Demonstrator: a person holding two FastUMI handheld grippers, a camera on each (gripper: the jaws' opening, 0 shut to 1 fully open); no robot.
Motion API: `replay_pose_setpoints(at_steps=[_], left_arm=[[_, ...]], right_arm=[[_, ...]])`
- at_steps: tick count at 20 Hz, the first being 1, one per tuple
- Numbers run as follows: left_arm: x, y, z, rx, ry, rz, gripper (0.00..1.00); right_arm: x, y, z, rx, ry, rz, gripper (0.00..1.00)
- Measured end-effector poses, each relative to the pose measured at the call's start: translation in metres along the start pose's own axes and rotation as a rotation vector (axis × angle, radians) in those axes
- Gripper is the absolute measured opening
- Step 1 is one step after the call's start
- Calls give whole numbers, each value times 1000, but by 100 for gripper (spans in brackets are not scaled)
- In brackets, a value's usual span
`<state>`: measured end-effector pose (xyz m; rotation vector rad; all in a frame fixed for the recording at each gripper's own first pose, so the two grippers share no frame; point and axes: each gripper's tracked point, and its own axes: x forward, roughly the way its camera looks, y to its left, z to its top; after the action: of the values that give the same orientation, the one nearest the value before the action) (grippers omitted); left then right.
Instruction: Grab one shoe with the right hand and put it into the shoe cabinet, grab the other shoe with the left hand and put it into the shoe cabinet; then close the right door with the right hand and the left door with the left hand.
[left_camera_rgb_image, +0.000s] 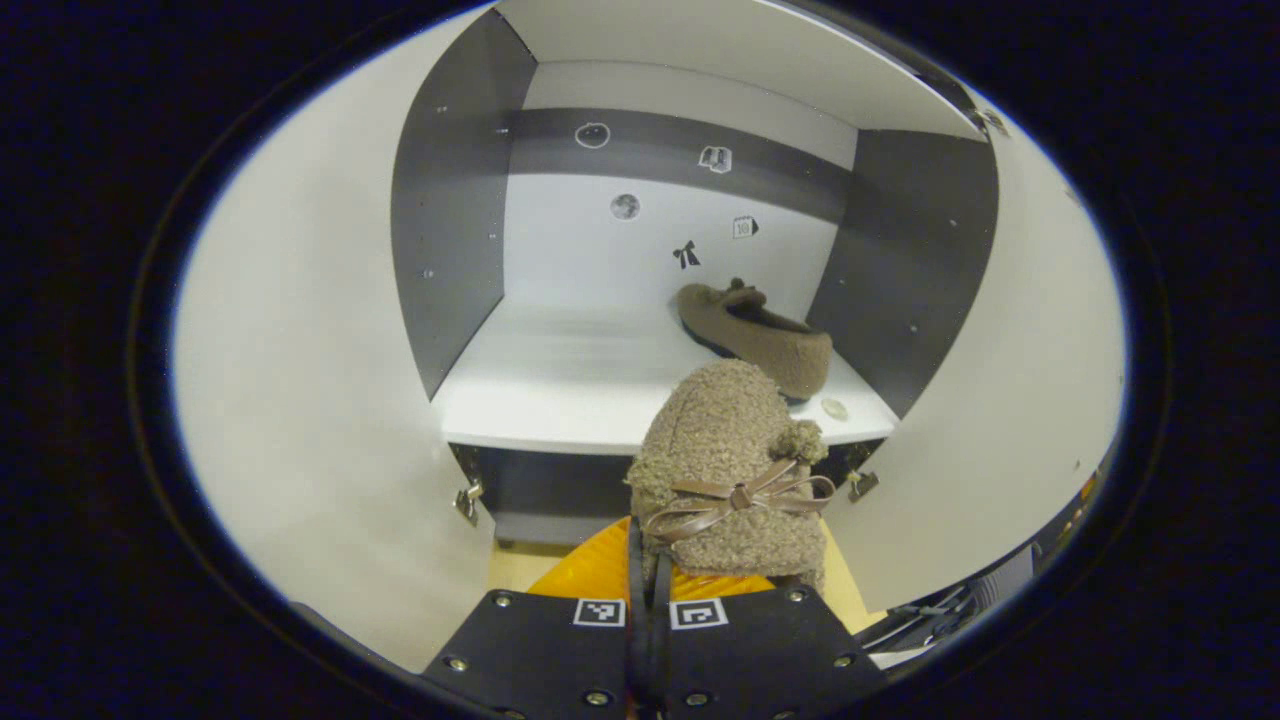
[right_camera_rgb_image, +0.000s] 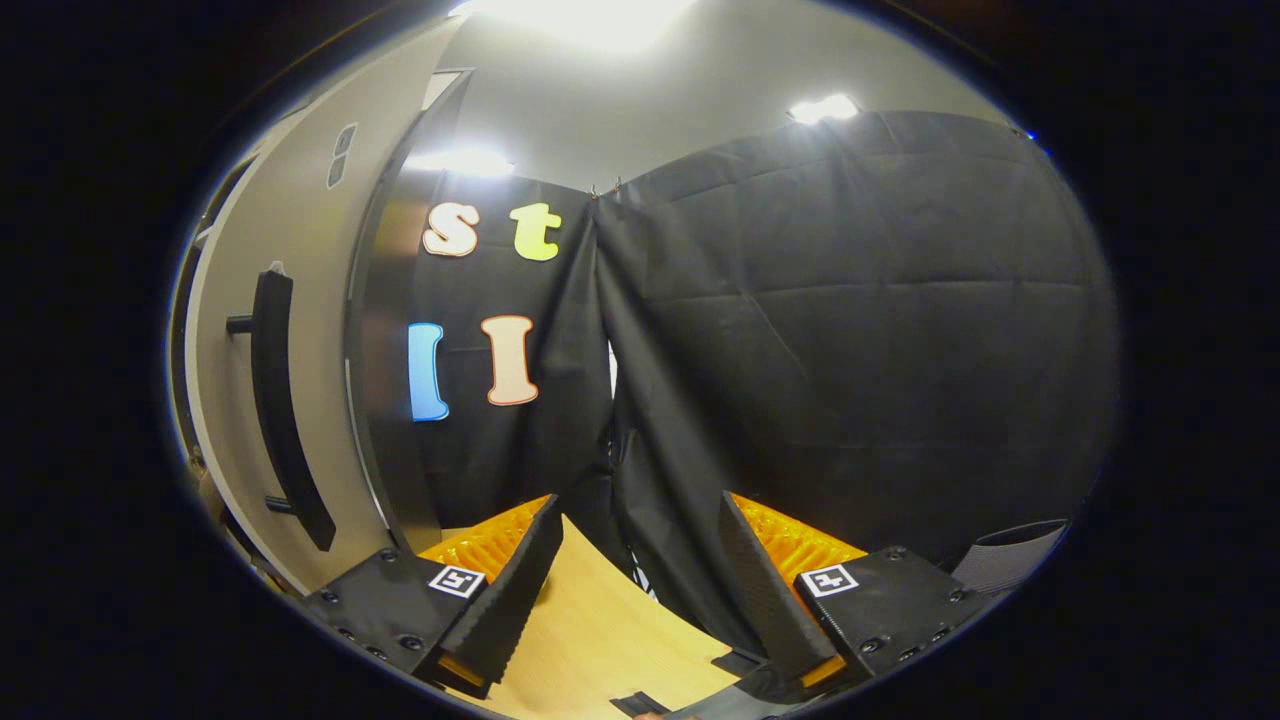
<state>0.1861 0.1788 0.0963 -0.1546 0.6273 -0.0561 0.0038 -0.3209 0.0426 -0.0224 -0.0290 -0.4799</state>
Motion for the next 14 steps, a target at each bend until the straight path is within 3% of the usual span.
replay_pose_setpoints(at_steps=[6,14], left_arm=[[29,32,107,61,-86,87,1],[105,45,158,158,-188,161,1]], right_arm=[[-6,-12,-17,42,27,-39,99],[-36,-53,-29,100,39,-177,93]])
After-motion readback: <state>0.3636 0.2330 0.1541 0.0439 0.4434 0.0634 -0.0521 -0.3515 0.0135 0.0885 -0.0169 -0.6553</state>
